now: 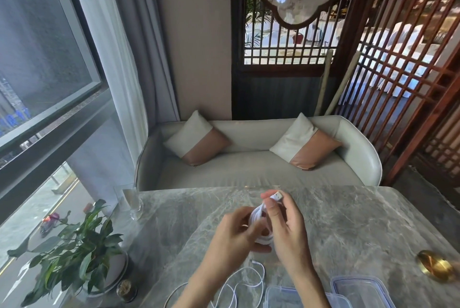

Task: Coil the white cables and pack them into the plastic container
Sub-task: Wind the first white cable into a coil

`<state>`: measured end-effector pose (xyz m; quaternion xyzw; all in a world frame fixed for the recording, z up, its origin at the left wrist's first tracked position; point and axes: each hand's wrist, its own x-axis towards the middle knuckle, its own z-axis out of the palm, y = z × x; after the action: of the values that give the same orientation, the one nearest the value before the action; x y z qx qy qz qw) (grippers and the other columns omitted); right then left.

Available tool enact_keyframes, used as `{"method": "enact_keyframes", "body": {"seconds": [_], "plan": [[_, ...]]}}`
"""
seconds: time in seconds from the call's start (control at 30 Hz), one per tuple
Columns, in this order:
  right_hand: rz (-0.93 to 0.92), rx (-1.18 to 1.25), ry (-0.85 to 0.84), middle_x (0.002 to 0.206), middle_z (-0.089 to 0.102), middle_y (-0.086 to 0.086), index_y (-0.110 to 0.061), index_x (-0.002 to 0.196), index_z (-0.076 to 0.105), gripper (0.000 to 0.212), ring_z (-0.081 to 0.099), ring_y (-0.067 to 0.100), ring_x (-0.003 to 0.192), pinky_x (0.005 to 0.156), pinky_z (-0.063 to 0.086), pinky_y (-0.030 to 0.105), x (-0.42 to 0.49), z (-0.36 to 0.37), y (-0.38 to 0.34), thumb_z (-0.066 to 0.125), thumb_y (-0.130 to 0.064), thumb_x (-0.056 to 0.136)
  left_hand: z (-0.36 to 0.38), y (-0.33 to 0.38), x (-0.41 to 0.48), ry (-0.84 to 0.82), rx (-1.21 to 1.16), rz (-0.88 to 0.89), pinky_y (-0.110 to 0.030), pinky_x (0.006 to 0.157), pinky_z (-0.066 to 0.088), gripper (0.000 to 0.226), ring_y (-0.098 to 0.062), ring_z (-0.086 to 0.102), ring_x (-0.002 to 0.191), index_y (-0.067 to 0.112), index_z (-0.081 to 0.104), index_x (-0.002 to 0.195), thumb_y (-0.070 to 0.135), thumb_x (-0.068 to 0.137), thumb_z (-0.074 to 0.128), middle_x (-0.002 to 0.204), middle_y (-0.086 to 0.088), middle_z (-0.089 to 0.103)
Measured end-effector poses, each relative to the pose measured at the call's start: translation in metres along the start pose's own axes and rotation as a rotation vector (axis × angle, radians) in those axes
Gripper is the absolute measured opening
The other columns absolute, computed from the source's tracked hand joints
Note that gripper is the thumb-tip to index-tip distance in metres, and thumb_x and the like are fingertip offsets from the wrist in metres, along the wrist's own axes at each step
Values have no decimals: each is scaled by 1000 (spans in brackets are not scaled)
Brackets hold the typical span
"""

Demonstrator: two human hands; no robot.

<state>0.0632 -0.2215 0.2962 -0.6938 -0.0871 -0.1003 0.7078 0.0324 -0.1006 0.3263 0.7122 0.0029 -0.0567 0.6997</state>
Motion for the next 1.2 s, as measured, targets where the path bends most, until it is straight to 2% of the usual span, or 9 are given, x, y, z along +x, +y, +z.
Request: {"method": "enact_keyframes", "body": {"seconds": [0.1,0.2,0.37,0.53,0.7,0.83,0.93,1.03,1.2], "plan": [[54,41,-5,79,68,-13,-29,93,65,15,63,-2,70,65,49,10,6,-5,-7,55,-40,95,-13,7,0,-195,-295,-169,-50,92,56,28,-32,67,94,-6,67,102,20,97,57,97,-19,69],[149,144,-84,81,64,-10,-25,91,66,20,59,7,77,72,49,22,9,-8,-11,55,-42,91,-20,8,1,-263,-383,-242,-45,95,55,24,-36,65,102,-6,66,103,16,94,60,106,-23,68],[330,326,-102,81,63,-7,-23,84,68,23,53,8,68,58,47,21,7,-1,-16,58,-44,85,-14,2,4,-135,-181,-50,-37,78,58,22,-22,68,72,2,63,84,2,73,82,86,-24,68],[245,201,62,70,64,-13,-25,75,71,31,61,0,68,59,49,15,8,7,-14,51,-29,100,-13,3,2,-159,-80,30,-35,70,57,25,-25,67,69,0,56,81,7,75,79,76,-18,70],[90,19,180,64,64,-11,-22,76,69,29,57,-1,62,59,44,11,14,0,-14,48,-38,89,-24,6,-4,-271,-140,23,-31,73,57,11,-27,65,74,-4,57,87,-9,84,66,84,-25,66],[107,109,328,63,67,-10,-18,74,67,29,58,4,65,64,44,17,31,-28,-18,51,-21,99,-26,8,-12,-268,-97,10,-29,70,53,5,-27,63,73,1,55,83,0,83,60,76,-21,66],[180,283,237,67,71,-15,-19,67,69,42,65,-3,67,66,48,15,33,-36,-24,46,-13,102,-17,5,-8,-170,55,68,-30,70,52,10,-22,62,76,-3,58,94,7,95,60,82,-16,65],[201,346,185,67,68,-13,-20,65,69,42,63,-2,63,57,48,10,27,-27,-29,47,-16,100,-1,3,-3,-209,21,106,-32,70,53,24,-18,65,85,0,60,108,19,93,64,95,-10,66],[169,216,131,69,59,-8,-20,73,62,32,50,8,59,53,39,21,17,-19,-28,47,-23,101,10,0,2,-196,5,122,-32,67,54,29,-16,66,81,12,64,101,34,83,72,92,-1,71]]}}
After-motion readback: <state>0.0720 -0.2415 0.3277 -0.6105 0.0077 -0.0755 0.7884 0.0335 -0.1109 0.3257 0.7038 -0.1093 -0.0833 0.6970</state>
